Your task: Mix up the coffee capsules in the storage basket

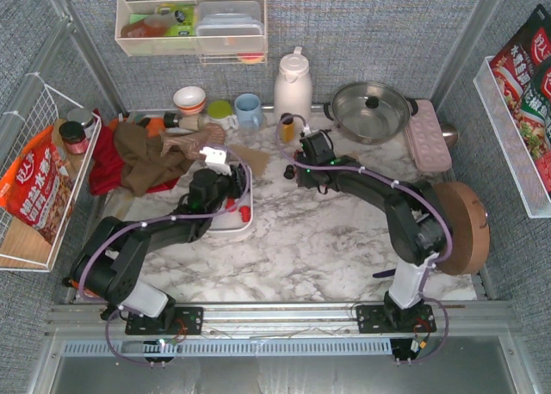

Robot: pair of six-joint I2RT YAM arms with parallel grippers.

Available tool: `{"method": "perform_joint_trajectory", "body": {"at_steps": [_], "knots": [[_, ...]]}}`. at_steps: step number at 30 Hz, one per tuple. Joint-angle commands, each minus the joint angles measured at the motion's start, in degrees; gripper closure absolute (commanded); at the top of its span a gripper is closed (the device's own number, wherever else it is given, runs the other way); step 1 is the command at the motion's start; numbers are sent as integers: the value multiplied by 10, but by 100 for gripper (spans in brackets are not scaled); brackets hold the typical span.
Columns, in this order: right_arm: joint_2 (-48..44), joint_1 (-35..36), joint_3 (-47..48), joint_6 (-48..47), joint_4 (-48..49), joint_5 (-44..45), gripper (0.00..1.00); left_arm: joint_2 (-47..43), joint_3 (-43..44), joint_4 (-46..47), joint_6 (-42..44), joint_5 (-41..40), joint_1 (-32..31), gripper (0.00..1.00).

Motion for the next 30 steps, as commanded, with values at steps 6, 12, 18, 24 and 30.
{"method": "perform_joint_trajectory", "body": {"at_steps": [6,12,18,24,30], "knots": [[71,-14,35,-35,-8,46,46,21,22,-107,-55,-29,19,44],[83,-29,33,-34,-5,42,45,24,47,-138,-47,-12,20,1],[92,-37,33,-33,-1,30,43,29,96,-220,-60,-25,20,1],[105,-43,32,-33,4,19,42,52,127,-263,-42,36,20,1],[106,-46,25,-32,6,13,44,67,142,-260,-39,98,20,1]]}}
